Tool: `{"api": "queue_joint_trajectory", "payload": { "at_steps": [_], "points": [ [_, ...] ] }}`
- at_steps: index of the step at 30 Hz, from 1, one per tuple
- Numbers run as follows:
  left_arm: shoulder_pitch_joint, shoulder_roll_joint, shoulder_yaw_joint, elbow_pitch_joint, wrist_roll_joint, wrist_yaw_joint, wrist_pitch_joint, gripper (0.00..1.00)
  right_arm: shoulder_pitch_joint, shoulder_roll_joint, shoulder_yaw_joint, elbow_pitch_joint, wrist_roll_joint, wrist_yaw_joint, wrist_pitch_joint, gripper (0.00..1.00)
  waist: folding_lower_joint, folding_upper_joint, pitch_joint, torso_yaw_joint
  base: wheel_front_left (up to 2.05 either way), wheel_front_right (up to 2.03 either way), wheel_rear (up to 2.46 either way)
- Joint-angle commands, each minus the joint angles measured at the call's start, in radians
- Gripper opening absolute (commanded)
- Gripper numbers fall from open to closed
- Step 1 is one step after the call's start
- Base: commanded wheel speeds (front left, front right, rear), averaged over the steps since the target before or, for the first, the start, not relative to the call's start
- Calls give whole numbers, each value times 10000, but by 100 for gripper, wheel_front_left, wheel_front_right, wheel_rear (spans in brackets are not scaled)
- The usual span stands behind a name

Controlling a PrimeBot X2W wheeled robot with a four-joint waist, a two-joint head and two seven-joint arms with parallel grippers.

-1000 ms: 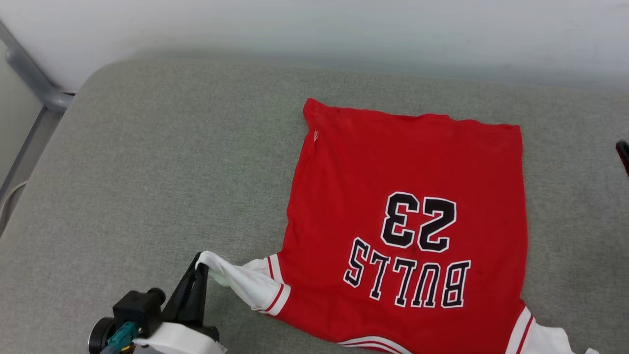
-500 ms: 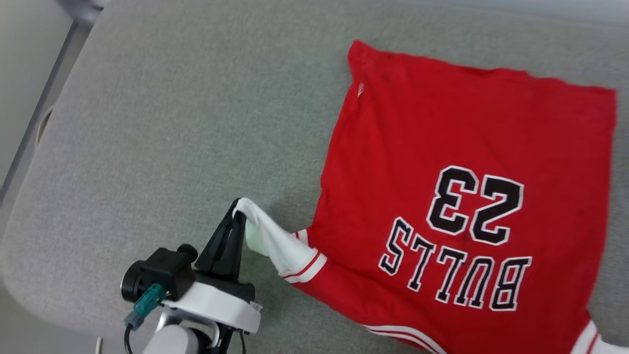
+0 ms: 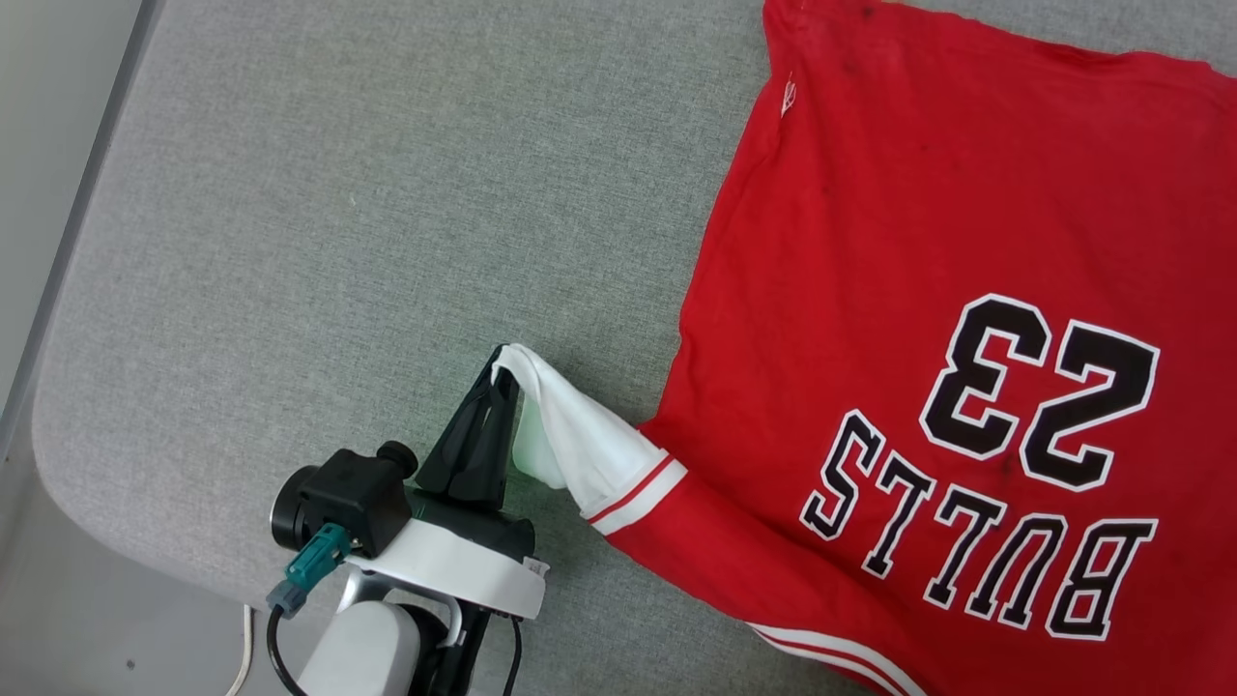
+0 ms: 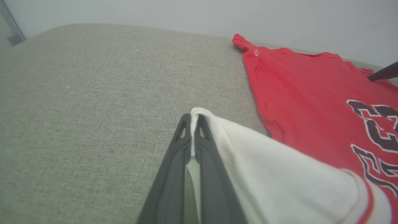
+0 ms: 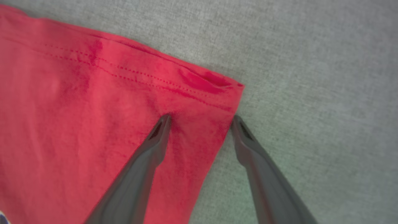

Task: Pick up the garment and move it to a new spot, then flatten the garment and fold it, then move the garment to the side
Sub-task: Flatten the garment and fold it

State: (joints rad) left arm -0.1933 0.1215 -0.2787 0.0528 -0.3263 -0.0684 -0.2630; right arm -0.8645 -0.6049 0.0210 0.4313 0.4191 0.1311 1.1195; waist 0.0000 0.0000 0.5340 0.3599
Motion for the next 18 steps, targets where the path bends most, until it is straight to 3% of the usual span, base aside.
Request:
{"api": "queue_joint_trajectory", "payload": {
  "at_steps": [1, 4, 6, 15, 18],
  "points": [
    [-142, -45, 89, 55, 101, -95, -24, 0, 632, 179, 308, 464, 17, -7, 251, 100, 0, 0, 121, 45, 0, 0, 0],
    [-200, -118, 216, 154, 200, -205, -24, 0, 1095, 198, 508, 546, 179, -7, 296, 100, 0, 0, 187, -29, 0, 0, 0],
    [-201, -168, 306, 205, 248, -248, -24, 0, 1144, 213, 515, 471, 262, -7, 106, 0, 0, 0, 197, -91, 0, 0, 0],
    [52, -106, 779, 498, 519, -417, -24, 0, 483, 275, 573, 25, 720, -7, -1922, 0, 0, 0, -662, -599, 0, 0, 0],
    [240, -62, 922, 571, 580, -433, -24, 0, 561, -44, 882, -185, 942, -8, -2746, 0, 0, 0, -1176, -822, 0, 0, 0]
  ]
}}
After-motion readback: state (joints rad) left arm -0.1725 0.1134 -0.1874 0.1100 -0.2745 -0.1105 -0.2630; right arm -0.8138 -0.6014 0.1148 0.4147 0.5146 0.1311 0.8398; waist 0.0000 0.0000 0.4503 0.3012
